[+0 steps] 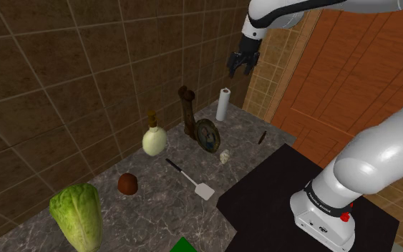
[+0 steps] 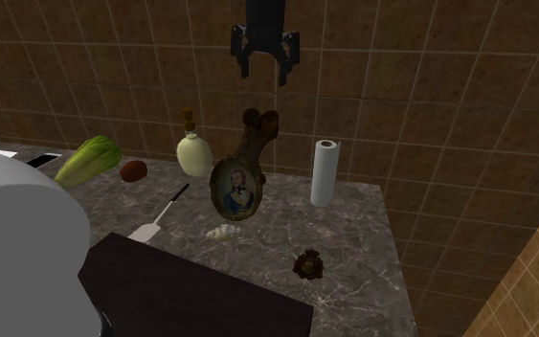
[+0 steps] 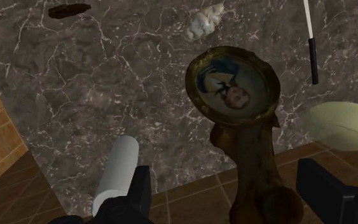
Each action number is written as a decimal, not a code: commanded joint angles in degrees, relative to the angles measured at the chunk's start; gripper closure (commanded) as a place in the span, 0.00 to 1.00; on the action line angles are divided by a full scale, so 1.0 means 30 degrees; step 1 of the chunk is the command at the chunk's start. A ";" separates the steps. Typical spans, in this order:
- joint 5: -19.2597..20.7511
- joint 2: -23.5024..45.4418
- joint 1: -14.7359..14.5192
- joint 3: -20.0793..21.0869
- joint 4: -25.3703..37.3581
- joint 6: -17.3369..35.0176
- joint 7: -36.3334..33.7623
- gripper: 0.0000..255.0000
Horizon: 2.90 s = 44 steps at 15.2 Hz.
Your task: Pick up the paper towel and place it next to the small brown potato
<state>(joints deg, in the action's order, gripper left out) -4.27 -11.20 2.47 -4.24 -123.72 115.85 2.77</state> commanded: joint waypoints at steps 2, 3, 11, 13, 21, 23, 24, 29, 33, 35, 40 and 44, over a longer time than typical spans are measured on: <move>-0.0087 0.2024 0.0220 -0.0365 0.1094 0.0623 0.0643 0.00; -0.0139 0.2722 0.0293 -0.0465 0.1511 0.0802 0.0839 0.00; -0.0721 0.8467 0.1045 -0.0999 0.5701 0.1539 0.2277 0.00; -0.0873 0.9954 0.1287 -0.1060 0.7006 0.1520 0.2574 0.00; -0.1306 1.6302 0.2433 -0.1101 1.3633 0.0493 0.3385 0.00; -0.1324 1.6475 0.2447 -0.1082 1.3620 0.0671 0.3401 0.00; -0.1343 1.6574 0.2444 -0.1069 1.3517 0.0873 0.3414 0.00; -0.1455 1.7222 0.2436 -0.0987 1.3105 0.1929 0.3484 0.00; -0.1455 1.7222 0.2436 -0.0987 1.3105 0.1929 0.3484 0.00; -0.1455 1.7222 0.2436 -0.0987 1.3105 0.1929 0.3484 0.00; -0.1455 1.7217 0.2434 -0.0987 1.3098 0.1931 0.3482 1.00; -0.1454 1.7200 0.2431 -0.0988 1.3073 0.1939 0.3481 1.00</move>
<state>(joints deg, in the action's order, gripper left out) -8.61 40.38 9.78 -7.24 -84.48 121.69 13.21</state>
